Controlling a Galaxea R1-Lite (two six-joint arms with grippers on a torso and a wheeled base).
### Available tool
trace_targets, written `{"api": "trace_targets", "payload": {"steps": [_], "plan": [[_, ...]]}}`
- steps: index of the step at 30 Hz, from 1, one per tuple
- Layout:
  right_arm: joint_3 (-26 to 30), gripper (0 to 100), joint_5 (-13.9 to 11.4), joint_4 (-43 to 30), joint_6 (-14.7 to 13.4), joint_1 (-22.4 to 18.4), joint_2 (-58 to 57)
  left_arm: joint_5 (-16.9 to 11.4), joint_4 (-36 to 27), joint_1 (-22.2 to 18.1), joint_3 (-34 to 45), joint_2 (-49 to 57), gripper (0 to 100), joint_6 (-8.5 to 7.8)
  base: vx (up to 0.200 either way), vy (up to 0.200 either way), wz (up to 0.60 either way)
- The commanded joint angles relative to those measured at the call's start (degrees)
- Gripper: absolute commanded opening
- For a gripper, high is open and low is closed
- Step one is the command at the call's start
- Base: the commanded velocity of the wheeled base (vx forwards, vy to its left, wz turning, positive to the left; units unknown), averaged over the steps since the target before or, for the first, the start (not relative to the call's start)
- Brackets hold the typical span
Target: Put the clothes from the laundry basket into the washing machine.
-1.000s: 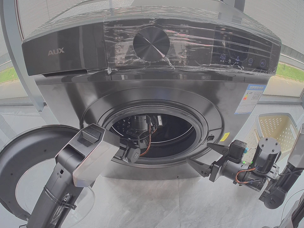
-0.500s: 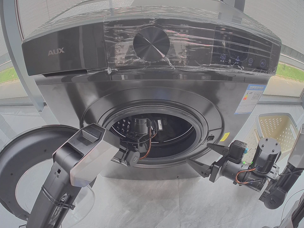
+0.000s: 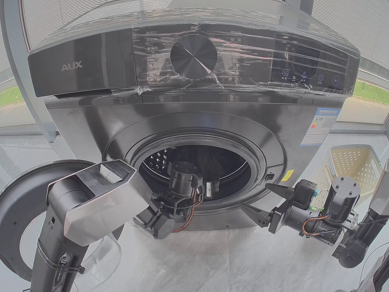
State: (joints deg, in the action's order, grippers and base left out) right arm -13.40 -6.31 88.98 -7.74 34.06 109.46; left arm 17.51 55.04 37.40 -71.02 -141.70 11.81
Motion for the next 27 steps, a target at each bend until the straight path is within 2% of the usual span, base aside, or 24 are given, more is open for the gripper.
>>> {"api": "trace_targets", "payload": {"steps": [1, 5, 6, 7, 11, 14, 17, 21, 23, 27], "plan": [[0.3, 100, 0.0, 0.5, 0.0, 0.0, -0.2, -0.2, 3.4, 5.5, 13.9, 10.3, 100, 0.23, 0.000, 0.000, 0.00], [0.4, 100, 0.1, 0.5, 0.0, 0.0, -0.1, -0.3, 3.6, 7.3, 19.2, 13.9, 100, 0.76, 0.000, 0.000, 0.00], [0.7, 100, 0.1, 0.5, 0.0, 0.0, -0.1, -0.3, 3.8, 8.8, 22.2, 16.5, 100, 2.43, 0.000, 0.000, 0.00], [0.7, 100, 0.1, 0.5, 0.0, 0.0, -0.1, -0.2, 4.0, 9.6, 23.6, 17.8, 100, 3.22, 0.000, 0.000, 0.00], [3.3, 100, 0.2, 0.5, 0.1, 0.0, -0.4, -0.3, 4.2, 12.4, 30.3, 25.0, 100, 5.85, 0.000, 0.000, 0.00], [5.1, 100, 0.3, 0.5, 0.3, -0.2, -0.5, -0.2, 4.2, 14.5, 36.4, 31.8, 100, 7.17, 0.000, 0.000, 0.00], [5.8, 100, 0.2, 0.4, 0.2, -0.7, -1.7, -0.2, 4.2, 15.8, 42.5, 39.0, 100, 7.52, 0.000, 0.000, 0.00], [6.0, 100, 0.8, 0.4, 0.1, 0.0, -4.6, -0.1, 4.1, 15.5, 47.3, 45.4, 100, 7.44, 0.000, 0.000, 0.00], [6.2, 100, 1.3, 0.3, 0.4, 0.0, -6.7, -0.1, 4.1, 15.0, 52.0, 50.5, 100, 8.05, 0.000, 0.000, 0.00], [9.4, 100, 4.2, 0.4, 0.3, -0.7, -7.7, 0.9, 4.2, 14.8, 55.0, 54.4, 100, 8.31, 0.000, 0.000, 0.00]]}}
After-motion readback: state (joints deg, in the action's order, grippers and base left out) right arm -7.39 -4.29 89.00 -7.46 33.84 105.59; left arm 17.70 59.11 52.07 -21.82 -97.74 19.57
